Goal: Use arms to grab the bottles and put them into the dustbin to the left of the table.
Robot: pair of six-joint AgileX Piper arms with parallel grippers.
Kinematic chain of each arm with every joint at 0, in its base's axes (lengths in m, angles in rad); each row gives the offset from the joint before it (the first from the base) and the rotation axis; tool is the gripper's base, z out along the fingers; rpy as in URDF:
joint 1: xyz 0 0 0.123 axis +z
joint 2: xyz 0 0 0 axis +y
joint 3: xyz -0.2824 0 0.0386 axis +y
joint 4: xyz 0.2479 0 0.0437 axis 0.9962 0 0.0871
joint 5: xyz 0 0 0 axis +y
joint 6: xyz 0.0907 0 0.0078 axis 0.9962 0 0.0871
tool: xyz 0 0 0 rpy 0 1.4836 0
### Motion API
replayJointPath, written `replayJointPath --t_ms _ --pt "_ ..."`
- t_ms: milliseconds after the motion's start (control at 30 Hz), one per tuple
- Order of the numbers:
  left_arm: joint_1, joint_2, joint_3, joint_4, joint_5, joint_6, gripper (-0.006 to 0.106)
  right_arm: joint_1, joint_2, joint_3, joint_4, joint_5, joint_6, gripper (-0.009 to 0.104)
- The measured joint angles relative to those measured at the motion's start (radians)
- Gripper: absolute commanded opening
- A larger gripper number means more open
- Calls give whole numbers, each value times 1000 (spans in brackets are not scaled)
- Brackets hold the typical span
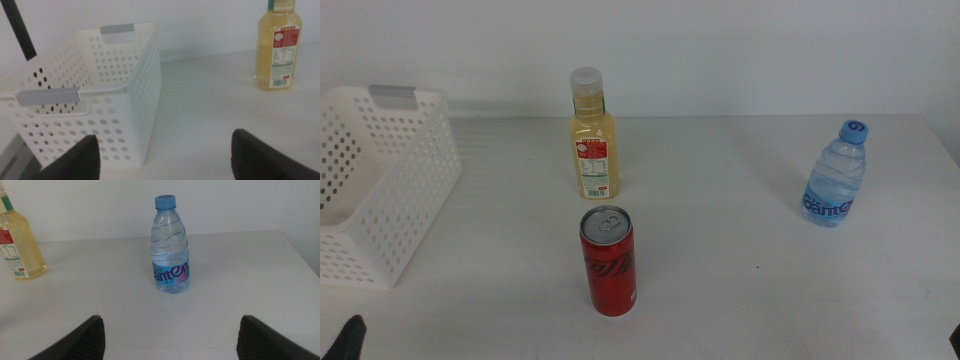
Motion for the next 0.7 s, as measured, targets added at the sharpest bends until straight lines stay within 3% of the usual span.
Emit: replayJointPath --t_ms 200,500,700 --pt "-3 113 0 0 -42 -33 82 0 0 0 0 0 0 72" --pt "-64 397 0 4 -352 -59 82 0 0 0 0 0 0 72" --pt "-152 612 0 54 -550 -113 82 0 0 0 0 0 0 72"
